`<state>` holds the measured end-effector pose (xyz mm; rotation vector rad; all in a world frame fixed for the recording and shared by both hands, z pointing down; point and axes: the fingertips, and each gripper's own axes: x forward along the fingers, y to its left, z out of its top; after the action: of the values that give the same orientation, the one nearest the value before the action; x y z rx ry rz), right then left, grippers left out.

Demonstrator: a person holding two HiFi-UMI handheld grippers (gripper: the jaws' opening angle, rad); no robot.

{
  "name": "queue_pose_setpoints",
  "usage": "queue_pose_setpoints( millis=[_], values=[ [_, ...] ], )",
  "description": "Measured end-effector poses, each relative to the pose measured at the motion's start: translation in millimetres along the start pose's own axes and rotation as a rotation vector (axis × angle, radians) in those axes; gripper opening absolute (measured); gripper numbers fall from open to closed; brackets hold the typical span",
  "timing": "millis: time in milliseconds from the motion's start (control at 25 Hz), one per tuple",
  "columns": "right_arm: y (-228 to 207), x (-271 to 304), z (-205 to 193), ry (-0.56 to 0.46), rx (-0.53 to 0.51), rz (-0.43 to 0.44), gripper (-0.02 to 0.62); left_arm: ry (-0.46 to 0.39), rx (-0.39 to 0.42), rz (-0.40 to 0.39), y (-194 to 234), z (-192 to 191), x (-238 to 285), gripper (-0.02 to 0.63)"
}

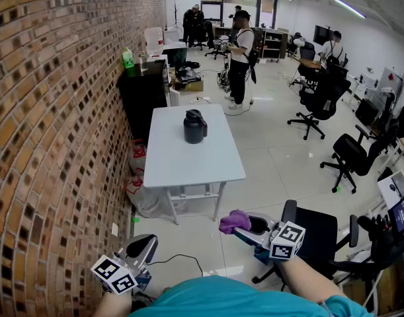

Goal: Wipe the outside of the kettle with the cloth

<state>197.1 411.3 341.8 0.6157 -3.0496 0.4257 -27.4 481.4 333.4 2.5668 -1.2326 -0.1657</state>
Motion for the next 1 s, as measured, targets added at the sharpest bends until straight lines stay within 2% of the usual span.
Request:
queue_pose_setpoints(
  millis=[120, 240, 360, 480, 680, 880, 1000],
  values=[
    [-14, 33, -3, 0.014, 0.015, -0.009, 0.196, -0.002, -0.002, 0.019, 34, 0, -14, 0.0],
    [-28, 78, 2, 0.011, 0.018, -0.024, 0.196, 0.009, 0.042, 0.04, 80, 7, -32, 0.0],
    [-44, 121, 14, 0.001, 0.016, -0.062, 0.196, 0.016, 0.056, 0.041, 132, 25, -39, 0.0],
    [-68, 154, 27, -0.001, 0.009, -0.093, 0.196, 0.01, 0.049, 0.025, 176, 49, -24, 0.0],
    [-142, 179, 46, 0.014, -0.012, -0.132, 0.196, 0.008, 0.062, -0.019, 225, 77, 48, 0.0],
    [-267, 204, 55, 0.042, -0.047, -0.114, 0.196, 0.019, 0.059, -0.007, 280, 79, 164, 0.0],
    [-348, 216, 58, 0.068, -0.035, -0.08, 0.196, 0.031, 0.001, 0.038, 303, 81, 238, 0.0]
  ],
)
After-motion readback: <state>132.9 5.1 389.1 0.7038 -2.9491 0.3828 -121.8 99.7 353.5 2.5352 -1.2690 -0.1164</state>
